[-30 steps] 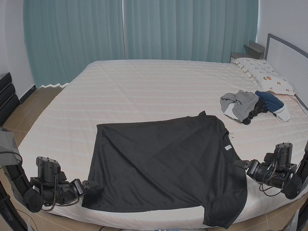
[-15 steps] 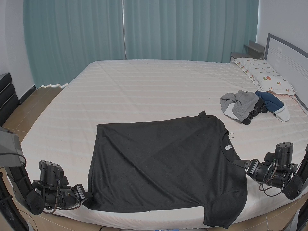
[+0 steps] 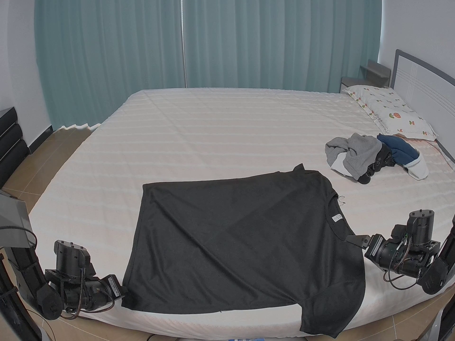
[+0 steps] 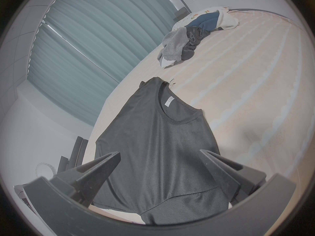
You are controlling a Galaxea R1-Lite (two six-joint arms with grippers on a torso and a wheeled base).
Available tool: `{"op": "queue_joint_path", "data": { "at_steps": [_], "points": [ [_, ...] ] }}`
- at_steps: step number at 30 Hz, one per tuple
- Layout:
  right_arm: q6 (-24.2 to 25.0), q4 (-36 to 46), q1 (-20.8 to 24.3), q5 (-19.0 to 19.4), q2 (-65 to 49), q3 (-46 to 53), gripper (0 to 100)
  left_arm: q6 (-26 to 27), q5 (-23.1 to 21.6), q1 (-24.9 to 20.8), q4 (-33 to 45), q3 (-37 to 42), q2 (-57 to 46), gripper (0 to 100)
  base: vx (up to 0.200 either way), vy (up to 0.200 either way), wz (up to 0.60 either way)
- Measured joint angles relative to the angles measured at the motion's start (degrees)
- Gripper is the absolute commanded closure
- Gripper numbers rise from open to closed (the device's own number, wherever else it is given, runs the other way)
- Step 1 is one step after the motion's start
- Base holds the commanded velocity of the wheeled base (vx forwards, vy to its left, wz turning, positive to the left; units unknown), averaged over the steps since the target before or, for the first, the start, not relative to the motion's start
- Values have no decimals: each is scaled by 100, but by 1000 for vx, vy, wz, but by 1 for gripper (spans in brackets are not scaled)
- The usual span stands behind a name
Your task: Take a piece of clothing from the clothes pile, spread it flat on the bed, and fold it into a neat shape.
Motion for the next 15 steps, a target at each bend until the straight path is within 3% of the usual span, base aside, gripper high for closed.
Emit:
{"op": "queue_joint_path", "data": {
  "at_steps": [6,15],
  "points": [
    [0,2,5,82,22,39,0,266,2,302,115,12,-82,100,0,0,0],
    [-7,24,11,112,41,85,0,536,2,405,794,15,-333,100,0,0,0]
  ]
}}
